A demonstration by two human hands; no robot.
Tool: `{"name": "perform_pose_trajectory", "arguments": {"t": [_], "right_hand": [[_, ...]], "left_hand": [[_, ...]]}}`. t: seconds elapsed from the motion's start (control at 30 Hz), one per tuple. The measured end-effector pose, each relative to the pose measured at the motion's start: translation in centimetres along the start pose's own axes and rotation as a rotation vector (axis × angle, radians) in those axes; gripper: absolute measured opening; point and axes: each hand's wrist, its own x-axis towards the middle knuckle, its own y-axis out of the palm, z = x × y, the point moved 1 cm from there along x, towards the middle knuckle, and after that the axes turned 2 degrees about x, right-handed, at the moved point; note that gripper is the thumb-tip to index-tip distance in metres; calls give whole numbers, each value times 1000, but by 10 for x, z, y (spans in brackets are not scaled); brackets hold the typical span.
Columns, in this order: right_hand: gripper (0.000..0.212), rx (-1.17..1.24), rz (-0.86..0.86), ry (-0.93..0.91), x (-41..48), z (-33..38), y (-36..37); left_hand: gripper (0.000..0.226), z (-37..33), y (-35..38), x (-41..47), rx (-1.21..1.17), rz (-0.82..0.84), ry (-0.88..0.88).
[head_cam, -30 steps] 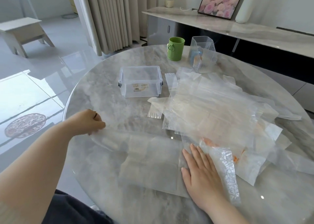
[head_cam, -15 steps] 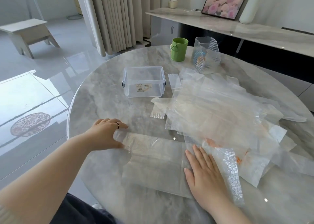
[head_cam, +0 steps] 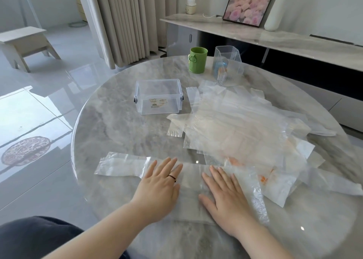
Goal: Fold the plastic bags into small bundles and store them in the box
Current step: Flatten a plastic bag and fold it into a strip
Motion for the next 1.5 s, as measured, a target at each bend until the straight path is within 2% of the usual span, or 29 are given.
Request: {"name": "perform_pose_trajectory", "arguments": {"t": [0.03,0.1,0.17,0.23,0.37,0.47,0.53,0.6,0.67,0.7,0.77,0.8,0.87,0.9,0.93,0.97,1.03,1.13,1.2,1.23,1.27,1.37,1.43,1.5], "right_hand": [[99,-26,8,6,1,0,-2],[73,39,59,56,3,8,-7],[55,68,113,57,1,11,-8],[62,82,154,83,0,12,-8],[50,47,201,72,-6,13,3],[48,35,131,50,-8,14,6],[58,66,172,84,-7,13,10],[82,43,174,127,-8,10,5],[111,44,56,84,-9,3,4],[115,58,125,88,-13,-3,-3],[106,50,136,117,-23,-17,-11],[105,77,129,190,-29,-26,-12],[103,129,11,352,-39,-42,-12],[95,88,-76,362,-42,-47,-12],[80,100,-124,354,-45,-49,-14],[65,138,-102,321,-47,-45,-20],[51,104,-125,189,-50,-29,-34],[54,41,-122,-52,-52,-8,-43],[67,-40,-35,-122,-52,-2,-37],[74,-72,-19,-142,-50,-1,-30],[79,-84,-14,-147,-48,-1,-27],[82,-65,-9,-157,-39,-2,-26],[75,-86,-42,-173,-34,-1,-25],[56,-125,-65,-188,-30,-3,-30]], "left_hand": [[94,-4,0,-1,-3,-25,9],[81,-15,4,-3,-36,-34,20],[91,-24,13,-2,-55,-31,27],[98,-25,20,1,-58,-16,21],[87,-19,22,4,-69,-15,27],[94,-7,22,1,-65,-7,-11],[96,9,20,2,-51,-38,-60],[98,26,17,6,-38,-54,-92],[99,36,15,10,-15,-40,-88],[99,37,13,11,-12,-30,-82],[99,35,12,12,6,-20,-71],[99,35,15,12,23,-18,-70],[98,36,16,12,47,-47,-90],[97,38,16,11,51,-87,-102],[97,38,13,10,51,-144,-95],[97,37,7,9,86,-155,-62],[84,28,-4,4,71,-130,18],[70,11,-13,-12,111,-70,241],[59,8,-14,-26,124,3,386],[64,8,-13,-30,147,51,420],[69,10,-11,-32,171,92,422],[69,13,-8,-29,150,37,389],[64,12,-8,-26,128,32,363],[57,12,-6,-23,137,0,370]]}}
